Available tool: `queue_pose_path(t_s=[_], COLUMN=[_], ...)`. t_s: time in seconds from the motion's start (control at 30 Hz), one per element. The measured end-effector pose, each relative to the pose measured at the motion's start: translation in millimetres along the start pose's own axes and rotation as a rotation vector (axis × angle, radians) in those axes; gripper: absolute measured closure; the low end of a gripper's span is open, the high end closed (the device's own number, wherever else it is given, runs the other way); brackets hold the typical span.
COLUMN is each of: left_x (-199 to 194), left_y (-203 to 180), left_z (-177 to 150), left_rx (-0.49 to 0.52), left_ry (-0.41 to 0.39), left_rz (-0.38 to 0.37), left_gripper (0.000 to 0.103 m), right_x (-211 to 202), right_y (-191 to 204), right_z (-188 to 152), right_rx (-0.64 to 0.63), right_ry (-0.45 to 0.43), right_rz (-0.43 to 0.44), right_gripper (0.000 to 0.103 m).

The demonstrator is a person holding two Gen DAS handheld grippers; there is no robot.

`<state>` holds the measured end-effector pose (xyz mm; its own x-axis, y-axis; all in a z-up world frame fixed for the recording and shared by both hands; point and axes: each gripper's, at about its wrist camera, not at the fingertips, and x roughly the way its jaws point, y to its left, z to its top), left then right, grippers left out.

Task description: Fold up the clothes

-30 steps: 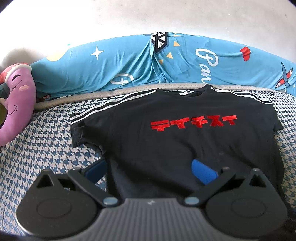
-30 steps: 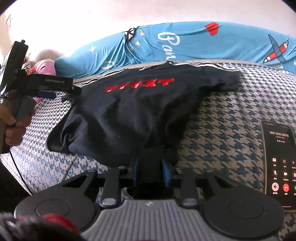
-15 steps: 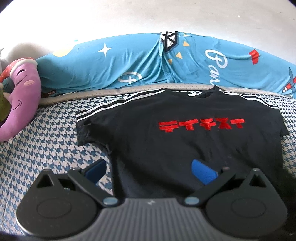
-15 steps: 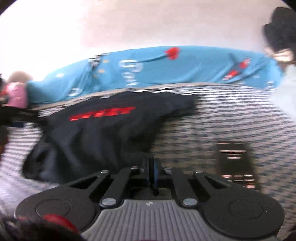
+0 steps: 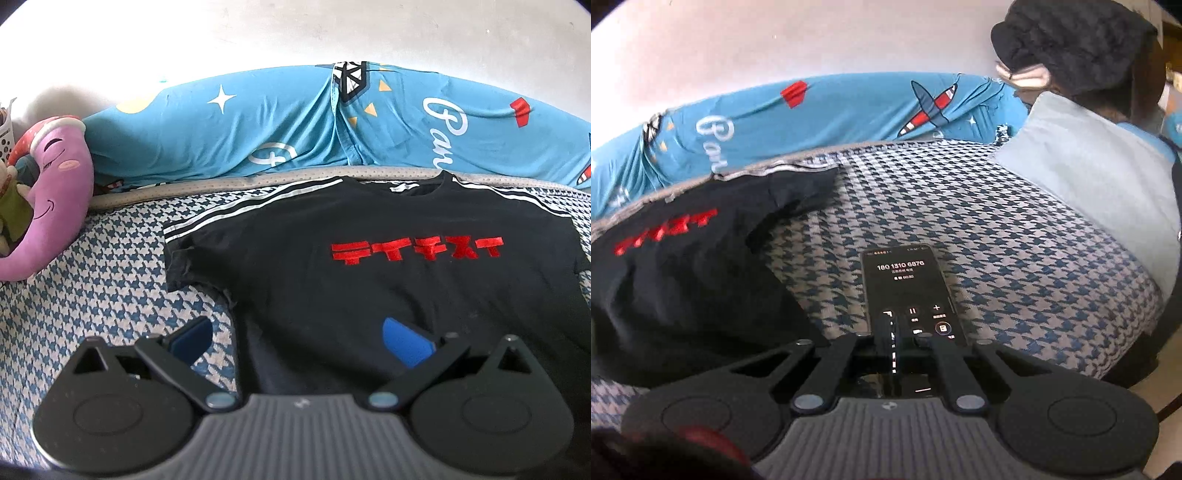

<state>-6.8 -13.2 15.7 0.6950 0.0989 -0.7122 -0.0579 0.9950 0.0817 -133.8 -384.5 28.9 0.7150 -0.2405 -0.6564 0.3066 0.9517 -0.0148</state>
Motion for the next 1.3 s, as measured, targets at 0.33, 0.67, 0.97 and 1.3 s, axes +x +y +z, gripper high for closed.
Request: queue_pose_path(t_s=[0.33,0.67,0.97,1.3], left_x=[-3,-2,0,6], left_y=[-8,-15,-24,-24], left_z=[0,-1,-3,-2], left_rx=[0.008,0.019,0.043,0.043], left_ry=[-0.004,0.013,0.018,0.035], left_rz=[-0.027,-0.064,-0.081,-0.08], left_gripper=[0.0,0.0,0.0,0.0], right_x=[0,24,70,119], right_y=[17,50,75,89], right_z=[5,22,48,57], right_rx=[0.013,-0.054,-0.07,-0.066], right_ry=[-0.044,-0.08,-0.076,0.019], right_rz=[0.235,0.346,0.354,0.362], right_gripper=[0.098,0.087,0.071,0.094])
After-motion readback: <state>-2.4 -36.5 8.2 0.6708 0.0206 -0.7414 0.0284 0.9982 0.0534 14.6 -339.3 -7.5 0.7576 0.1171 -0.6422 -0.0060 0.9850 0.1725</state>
